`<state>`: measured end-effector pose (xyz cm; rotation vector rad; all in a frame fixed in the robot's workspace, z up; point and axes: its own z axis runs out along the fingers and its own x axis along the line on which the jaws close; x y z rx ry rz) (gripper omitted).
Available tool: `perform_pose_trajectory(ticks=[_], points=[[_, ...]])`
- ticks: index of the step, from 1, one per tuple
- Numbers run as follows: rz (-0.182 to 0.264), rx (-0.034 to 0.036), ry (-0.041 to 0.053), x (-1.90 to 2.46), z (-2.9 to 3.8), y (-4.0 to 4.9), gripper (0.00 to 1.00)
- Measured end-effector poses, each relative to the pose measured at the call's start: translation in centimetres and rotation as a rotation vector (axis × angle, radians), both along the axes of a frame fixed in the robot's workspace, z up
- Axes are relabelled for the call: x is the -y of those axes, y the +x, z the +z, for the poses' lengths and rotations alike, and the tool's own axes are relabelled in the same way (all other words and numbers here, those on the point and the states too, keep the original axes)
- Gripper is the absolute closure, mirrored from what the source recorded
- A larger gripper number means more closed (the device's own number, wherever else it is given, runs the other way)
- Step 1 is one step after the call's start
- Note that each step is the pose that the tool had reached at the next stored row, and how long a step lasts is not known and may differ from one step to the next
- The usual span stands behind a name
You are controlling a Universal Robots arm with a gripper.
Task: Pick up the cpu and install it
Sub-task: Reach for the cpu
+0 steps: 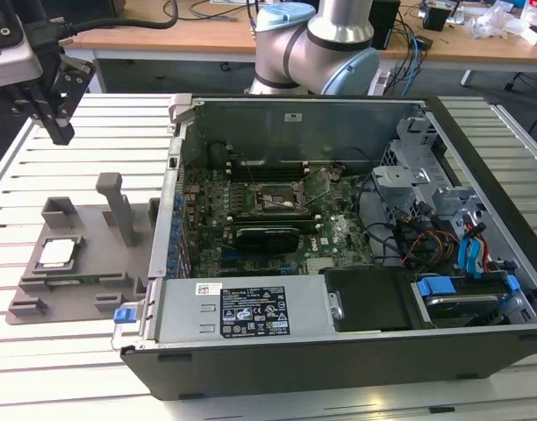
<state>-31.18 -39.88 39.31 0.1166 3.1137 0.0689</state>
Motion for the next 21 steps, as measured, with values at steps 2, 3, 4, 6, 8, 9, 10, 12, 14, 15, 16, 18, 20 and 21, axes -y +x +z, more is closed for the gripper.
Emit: perform_pose_trajectory(ticks=[2,3,4,6,8,9,10,12,14,15,16,18,20,21], points=[[0.0,0.0,0.0,0.0,0.0,-0.25,0.89],[0.0,0.0,0.0,0.0,0.0,-0.61,0.89],[0.0,0.0,0.0,0.0,0.0,-0.9,0.89],[0.0,0.0,0.0,0.0,0.0,-1.38,0.89],[0.0,0.0,0.0,0.0,0.0,-1.89,0.89],[0.0,0.0,0.0,0.0,-0.01,-2.15,0.89],[0.0,0.0,0.0,0.0,-0.01,-2.38,0.89],[0.0,0.0,0.0,0.0,-0.01,-2.74,0.89],[0.0,0.0,0.0,0.0,-0.02,-3.0,0.89],[0.0,0.0001,0.0,0.0,-0.03,-3.23,0.89],[0.0,0.0,-0.0001,0.0,-0.03,-3.43,0.89],[0.0,0.0001,0.0,0.0,-0.05,-4.15,0.89],[0.0,0.0,0.0,0.0,-0.05,-4.39,0.89],[0.0,0.0,-0.0001,0.0,-0.06,-4.58,0.89]])
